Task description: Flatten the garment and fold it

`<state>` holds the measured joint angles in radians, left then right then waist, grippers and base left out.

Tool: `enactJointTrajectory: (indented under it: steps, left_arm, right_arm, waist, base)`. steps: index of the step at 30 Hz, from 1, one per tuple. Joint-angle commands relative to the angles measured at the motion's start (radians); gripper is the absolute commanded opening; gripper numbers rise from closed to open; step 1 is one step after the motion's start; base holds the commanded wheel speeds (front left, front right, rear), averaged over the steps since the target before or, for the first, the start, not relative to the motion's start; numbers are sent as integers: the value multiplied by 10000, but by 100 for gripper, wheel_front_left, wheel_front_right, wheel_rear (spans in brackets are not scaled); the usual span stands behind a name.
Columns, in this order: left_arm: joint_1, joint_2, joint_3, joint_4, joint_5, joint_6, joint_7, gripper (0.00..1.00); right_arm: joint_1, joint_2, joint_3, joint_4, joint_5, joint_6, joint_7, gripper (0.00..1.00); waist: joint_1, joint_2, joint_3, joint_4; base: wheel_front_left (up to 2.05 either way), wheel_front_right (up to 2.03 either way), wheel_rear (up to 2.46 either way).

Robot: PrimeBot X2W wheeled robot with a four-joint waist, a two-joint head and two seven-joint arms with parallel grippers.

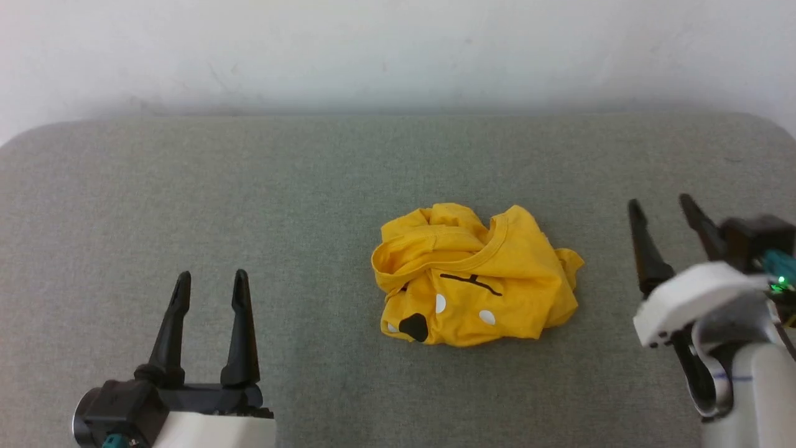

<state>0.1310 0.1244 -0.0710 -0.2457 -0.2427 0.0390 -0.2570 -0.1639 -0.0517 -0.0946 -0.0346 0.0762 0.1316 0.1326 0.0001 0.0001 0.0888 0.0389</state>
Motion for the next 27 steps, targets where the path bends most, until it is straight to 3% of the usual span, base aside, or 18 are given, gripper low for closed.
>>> enactJointTrajectory:
  steps: [1,5,9,15,21,22,23,27]
  left_arm:
    - [-162,-94,86,60,72,-140,-47,100]
    - [-381,-316,204,239,136,-517,-47,100]
    - [-563,-484,306,418,196,-789,-47,100]
    - [-791,-615,412,677,269,-1103,-47,100]
    - [-913,-679,454,838,336,-1280,-47,100]
    - [-921,-686,453,865,348,-1296,-47,100]
    - [-925,-693,452,893,360,-1309,-47,100]
    - [-848,-715,499,977,360,-1320,-47,100]
  right_arm:
    - [-277,15,46,251,-47,-9,447,100]
    - [-885,-433,489,1228,-112,-9,2325,100]
    - [-1259,-1046,1247,2095,186,-9,3501,100]
    - [-1776,-1680,2101,3339,537,-9,3569,100]
    - [-2122,-1593,2119,5033,974,-9,3907,99]
    - [-2145,-1549,2101,5276,1026,-9,4109,33]
    - [-2173,-1521,2110,5445,1083,-9,4263,0]
    - [-2336,-1537,1993,5502,1017,-9,4155,0]
  waist:
    - [-1,-1,294,185]
    - [-1,-1,592,473]
    - [-1,-1,802,770]
    - [-1,-1,1022,1224]
    - [-1,-1,1080,1471]
    - [-1,-1,1063,1488]
    - [-1,-1,1042,1495]
    - [-1,-1,840,1367]
  base:
    - [0,0,0]
    - [0,0,0]
    - [0,0,0]
    - [0,0,0]
    - [0,0,0]
    - [0,0,0]
    - [0,0,0]
    - [0,0,0]
